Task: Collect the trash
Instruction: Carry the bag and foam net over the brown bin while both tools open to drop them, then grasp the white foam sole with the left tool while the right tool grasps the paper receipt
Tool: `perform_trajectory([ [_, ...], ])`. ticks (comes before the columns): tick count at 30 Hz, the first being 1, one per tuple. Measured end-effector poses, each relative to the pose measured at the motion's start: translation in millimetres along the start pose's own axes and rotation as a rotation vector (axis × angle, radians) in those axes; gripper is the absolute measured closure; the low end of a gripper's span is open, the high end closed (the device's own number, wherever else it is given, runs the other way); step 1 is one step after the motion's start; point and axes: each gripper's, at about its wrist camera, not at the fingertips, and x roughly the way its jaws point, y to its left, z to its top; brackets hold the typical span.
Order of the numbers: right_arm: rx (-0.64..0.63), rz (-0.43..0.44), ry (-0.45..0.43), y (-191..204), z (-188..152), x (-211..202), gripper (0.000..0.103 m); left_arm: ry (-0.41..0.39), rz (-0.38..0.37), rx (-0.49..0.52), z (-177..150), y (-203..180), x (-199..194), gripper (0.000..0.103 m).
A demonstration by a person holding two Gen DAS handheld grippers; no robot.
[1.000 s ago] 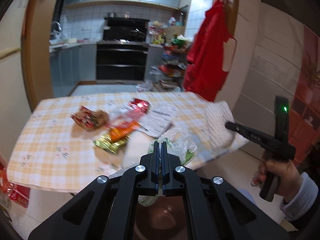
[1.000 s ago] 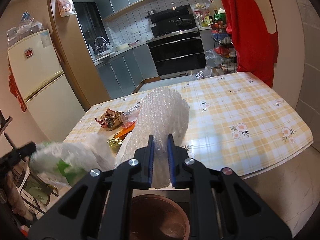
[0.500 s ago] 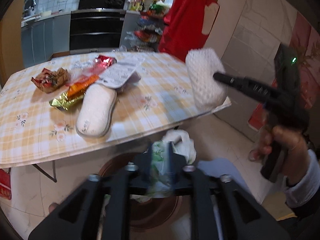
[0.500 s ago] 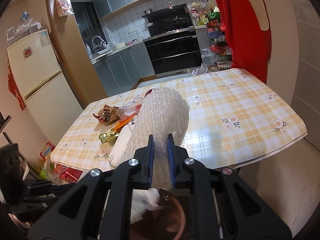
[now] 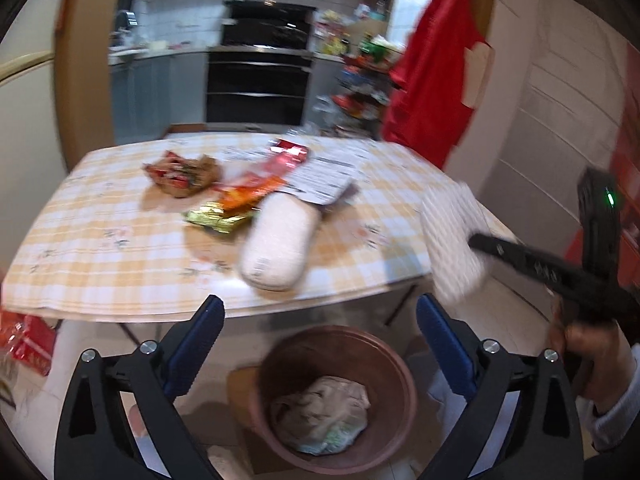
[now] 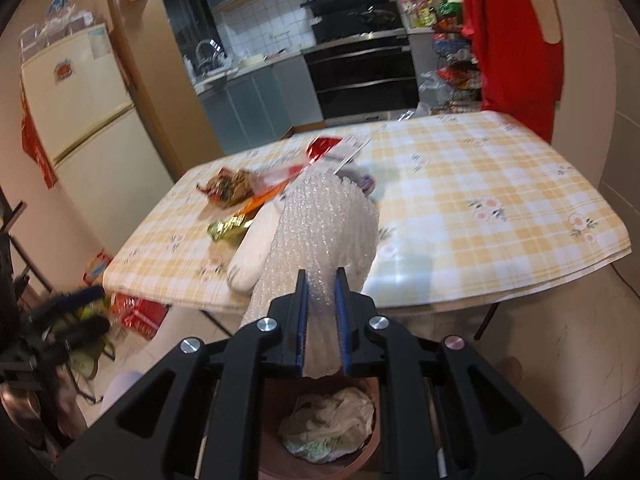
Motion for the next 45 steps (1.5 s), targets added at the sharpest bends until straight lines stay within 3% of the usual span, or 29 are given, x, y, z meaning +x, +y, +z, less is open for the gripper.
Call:
perform_trajectory([
  [11,-0.077,0.044,0.125,35.9,-26.1,24.1,0.085,-0.036,0.126,-0.153,-4.7,52.0,-15.9,0.006],
  [19,-0.086,0.041,0.147,41.3,-28.9,29.6,0.064,-0.038,0.150,-0.143,-9.9,54.3,-16.1,0.006],
  [23,-0.074,0.031,0.148,37.8,-28.5,31.2,0.051,-0.033,0.148,-0.139,-12.5,54.6,-13.4,0.006],
  [25,-0.065,0.008,0.140,35.1,-28.1,31.5,0.033,-0.029,0.150,-0.137,-12.9,54.7,-11.7,0.006],
  [26,-0.061,-0.026,0.126,33.6,-27.6,31.0,0.016,-0.028,0.151,-0.137,-13.1,54.8,-10.8,0.006],
  [27,-0.054,-0.070,0.105,31.0,-27.1,29.8,0.007,-0.027,0.151,-0.136,-13.2,54.8,-10.4,0.006],
  [45,0.035,-0.098,0.151,-5.2,-24.9,54.9,0.006,0.049,0.129,-0.090,-14.8,48.3,29.9,0.006],
])
